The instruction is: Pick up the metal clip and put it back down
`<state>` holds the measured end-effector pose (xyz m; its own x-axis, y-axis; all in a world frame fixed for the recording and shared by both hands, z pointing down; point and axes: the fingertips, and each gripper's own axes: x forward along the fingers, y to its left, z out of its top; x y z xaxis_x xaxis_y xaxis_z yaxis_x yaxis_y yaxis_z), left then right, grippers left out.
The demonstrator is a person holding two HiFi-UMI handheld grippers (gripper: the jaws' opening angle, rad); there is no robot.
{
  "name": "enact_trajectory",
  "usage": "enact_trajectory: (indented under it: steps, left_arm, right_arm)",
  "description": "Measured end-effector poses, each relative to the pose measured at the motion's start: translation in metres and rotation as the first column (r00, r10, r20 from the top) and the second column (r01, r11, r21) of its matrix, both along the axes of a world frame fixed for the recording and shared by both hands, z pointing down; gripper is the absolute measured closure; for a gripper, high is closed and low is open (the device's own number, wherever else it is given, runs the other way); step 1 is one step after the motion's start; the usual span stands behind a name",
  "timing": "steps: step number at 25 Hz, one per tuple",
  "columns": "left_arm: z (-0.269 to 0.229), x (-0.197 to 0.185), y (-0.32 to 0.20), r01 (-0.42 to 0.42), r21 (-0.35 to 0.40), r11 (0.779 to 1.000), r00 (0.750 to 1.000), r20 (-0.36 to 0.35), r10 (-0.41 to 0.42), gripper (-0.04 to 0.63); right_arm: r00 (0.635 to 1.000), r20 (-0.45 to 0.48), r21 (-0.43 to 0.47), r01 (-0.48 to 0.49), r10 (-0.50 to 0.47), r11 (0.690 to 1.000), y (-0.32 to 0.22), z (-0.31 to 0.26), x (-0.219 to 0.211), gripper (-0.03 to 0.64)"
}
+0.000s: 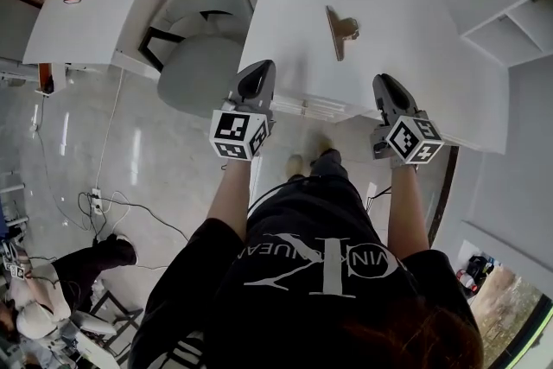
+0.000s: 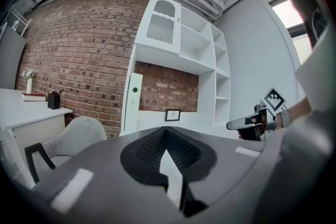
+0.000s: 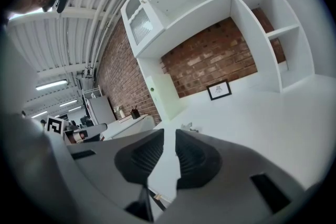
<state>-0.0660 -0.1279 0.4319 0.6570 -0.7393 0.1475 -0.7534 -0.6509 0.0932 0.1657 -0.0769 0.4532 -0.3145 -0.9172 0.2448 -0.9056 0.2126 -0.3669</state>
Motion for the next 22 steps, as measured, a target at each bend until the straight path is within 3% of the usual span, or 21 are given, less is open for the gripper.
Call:
enact_trajectory:
  steps: [22]
  left_arm:
    - [0.025,0.030,-0.080,0.072,-0.060,0.996,0.997,0.030,-0.071,0.584]
  right_arm:
    - [0.992,0.024,-0.112,0.127,-0.125,0.986,-0.106,0.032,0.016,0.589]
